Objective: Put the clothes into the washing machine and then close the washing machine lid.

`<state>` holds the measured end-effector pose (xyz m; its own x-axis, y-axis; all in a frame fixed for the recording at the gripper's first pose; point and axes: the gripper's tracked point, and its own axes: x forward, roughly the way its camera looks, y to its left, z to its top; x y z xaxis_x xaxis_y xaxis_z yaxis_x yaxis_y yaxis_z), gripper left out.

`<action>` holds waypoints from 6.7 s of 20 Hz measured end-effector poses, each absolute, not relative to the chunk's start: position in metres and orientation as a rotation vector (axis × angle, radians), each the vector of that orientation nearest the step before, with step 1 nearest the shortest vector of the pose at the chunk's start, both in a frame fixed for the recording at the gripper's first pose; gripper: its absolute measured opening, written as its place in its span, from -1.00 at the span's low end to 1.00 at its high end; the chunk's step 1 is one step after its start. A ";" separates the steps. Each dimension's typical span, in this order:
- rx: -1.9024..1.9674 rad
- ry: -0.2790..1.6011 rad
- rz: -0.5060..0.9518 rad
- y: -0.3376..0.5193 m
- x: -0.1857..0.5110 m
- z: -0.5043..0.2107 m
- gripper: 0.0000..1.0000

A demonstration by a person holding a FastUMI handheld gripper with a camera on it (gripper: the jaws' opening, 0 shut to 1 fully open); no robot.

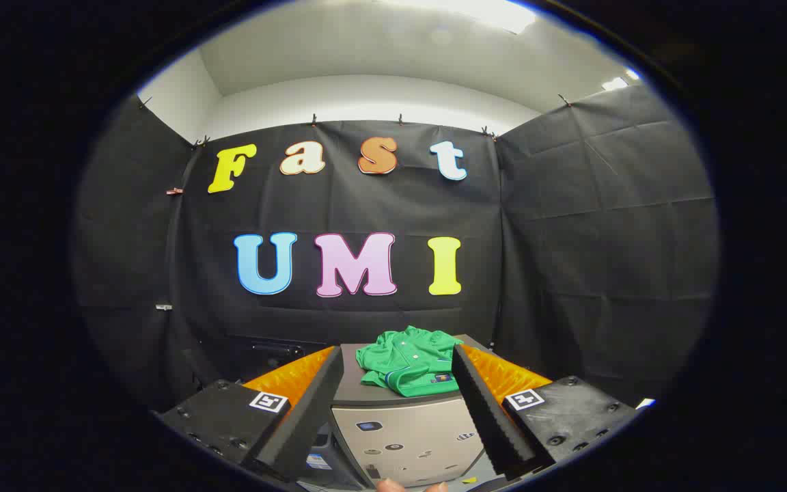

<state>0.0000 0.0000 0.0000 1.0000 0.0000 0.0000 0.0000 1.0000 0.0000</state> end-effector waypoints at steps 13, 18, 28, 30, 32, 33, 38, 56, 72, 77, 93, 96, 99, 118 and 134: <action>0.012 0.028 -0.007 -0.006 -0.003 -0.008 0.99; 0.014 0.042 0.000 -0.004 -0.005 -0.013 0.99; 0.027 0.047 -0.002 -0.006 -0.012 -0.015 0.99; 0.034 0.047 -0.001 -0.006 -0.013 -0.015 0.99; 0.034 0.043 -0.001 -0.006 -0.013 -0.014 0.99; 0.034 0.040 -0.001 -0.006 -0.013 -0.014 0.99; 0.028 0.041 0.004 -0.007 0.000 -0.013 0.99; -0.072 0.480 0.046 -0.030 0.216 -0.086 1.00; -0.229 0.787 -0.009 -0.037 0.304 -0.195 -0.18; -0.093 0.771 -0.027 -0.021 0.309 -0.170 -0.77; 0.061 0.647 0.131 0.108 0.290 -0.054 -0.78; 0.075 0.673 0.187 0.158 0.287 -0.068 -0.78; 0.064 0.683 0.237 0.207 0.287 -0.080 -0.78; 0.034 0.845 0.304 0.348 0.287 -0.290 -0.78; -0.075 0.961 0.179 0.326 0.268 -0.416 0.56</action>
<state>0.2680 0.3259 -0.4165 0.5591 0.1184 -0.8206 -0.1848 0.9826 0.0158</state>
